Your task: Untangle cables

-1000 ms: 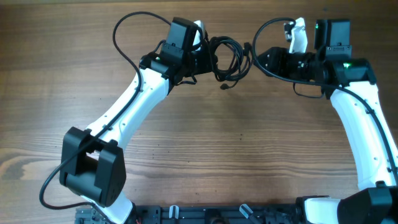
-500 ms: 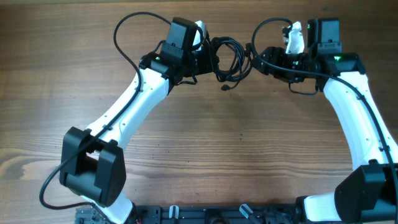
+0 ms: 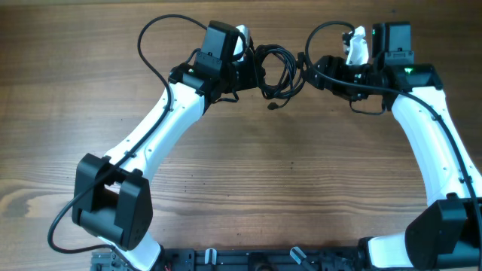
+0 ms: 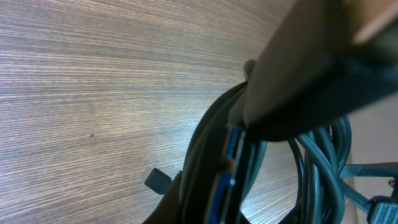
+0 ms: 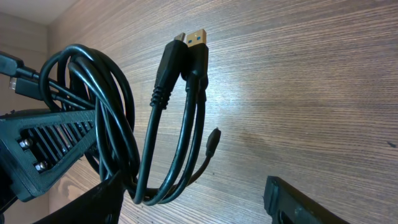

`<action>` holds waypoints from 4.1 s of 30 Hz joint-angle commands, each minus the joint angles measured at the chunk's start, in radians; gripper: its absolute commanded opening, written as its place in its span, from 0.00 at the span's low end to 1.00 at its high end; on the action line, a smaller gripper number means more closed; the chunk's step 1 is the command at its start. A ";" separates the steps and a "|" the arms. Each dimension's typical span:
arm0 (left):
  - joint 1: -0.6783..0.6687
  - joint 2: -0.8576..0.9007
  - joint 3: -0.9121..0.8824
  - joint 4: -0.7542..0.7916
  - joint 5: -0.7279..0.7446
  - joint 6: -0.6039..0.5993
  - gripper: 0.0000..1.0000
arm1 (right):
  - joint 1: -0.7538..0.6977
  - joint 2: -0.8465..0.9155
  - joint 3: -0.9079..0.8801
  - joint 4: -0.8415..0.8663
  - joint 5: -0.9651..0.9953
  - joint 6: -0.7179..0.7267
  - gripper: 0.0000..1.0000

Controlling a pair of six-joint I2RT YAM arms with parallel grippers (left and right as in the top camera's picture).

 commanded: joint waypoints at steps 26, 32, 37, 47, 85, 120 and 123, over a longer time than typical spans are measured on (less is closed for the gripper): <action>0.000 0.000 -0.002 0.034 0.023 0.005 0.04 | -0.001 0.021 0.016 0.025 0.010 0.111 0.86; 0.000 0.000 -0.002 0.043 0.023 0.005 0.04 | -0.001 0.021 0.016 0.023 0.010 0.129 0.86; 0.000 0.000 -0.002 0.098 0.023 0.005 0.04 | -0.001 0.021 0.016 0.031 0.009 0.131 0.86; 0.006 0.000 -0.002 0.149 0.023 0.018 0.04 | -0.001 0.021 0.016 0.062 -0.001 0.129 0.86; 0.004 -0.030 -0.001 0.242 0.165 0.080 0.04 | -0.078 -0.059 0.016 0.071 -0.178 0.051 0.80; -0.010 -0.030 -0.001 0.242 0.166 -0.165 0.04 | -0.033 -0.051 0.016 0.094 -0.088 0.214 0.84; -0.010 -0.030 -0.001 0.242 0.166 -0.179 0.04 | -0.033 -0.051 0.016 0.093 -0.087 0.208 0.84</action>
